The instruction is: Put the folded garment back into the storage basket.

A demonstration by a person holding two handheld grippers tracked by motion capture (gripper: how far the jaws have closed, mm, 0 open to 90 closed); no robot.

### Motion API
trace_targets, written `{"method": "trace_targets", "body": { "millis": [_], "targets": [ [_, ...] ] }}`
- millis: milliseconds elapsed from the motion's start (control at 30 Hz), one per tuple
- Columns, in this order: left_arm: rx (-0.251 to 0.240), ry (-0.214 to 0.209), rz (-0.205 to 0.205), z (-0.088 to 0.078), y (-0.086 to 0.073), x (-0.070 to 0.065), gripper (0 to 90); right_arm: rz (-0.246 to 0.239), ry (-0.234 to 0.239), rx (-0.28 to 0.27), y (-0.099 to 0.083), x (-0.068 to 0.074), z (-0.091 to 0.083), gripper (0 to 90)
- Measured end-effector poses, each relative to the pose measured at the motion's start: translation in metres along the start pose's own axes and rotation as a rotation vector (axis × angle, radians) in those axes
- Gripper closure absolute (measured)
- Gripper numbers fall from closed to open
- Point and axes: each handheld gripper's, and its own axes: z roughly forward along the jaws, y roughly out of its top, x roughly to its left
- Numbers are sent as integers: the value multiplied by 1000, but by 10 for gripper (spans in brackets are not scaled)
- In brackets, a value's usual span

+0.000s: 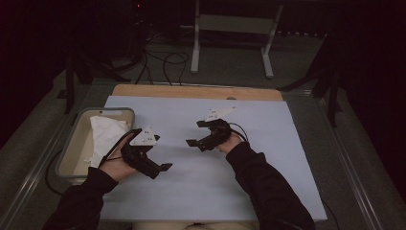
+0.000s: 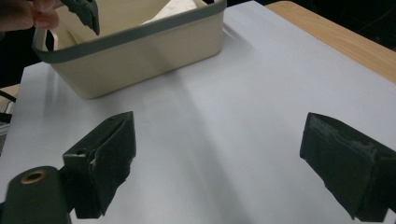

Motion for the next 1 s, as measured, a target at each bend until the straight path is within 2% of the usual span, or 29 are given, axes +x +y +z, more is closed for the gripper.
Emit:
{"method": "trace_targets", "body": {
  "millis": [300, 600, 733, 1000],
  "targets": [
    [-3, -25, 14, 16, 0, -5, 0, 8, -22, 14, -27, -1, -17, 107],
    [5, -43, 18, 30, -6, -11, 0, 43, -36, 11, -54, -2, -36, 107],
    [7, -49, 14, 34, -9, -14, 0, 58, -41, 6, -66, -1, -42, 107],
    [19, -51, 21, 42, -17, -21, 0, 62, -44, 35, -88, 4, -47, 107]
  ]
}}
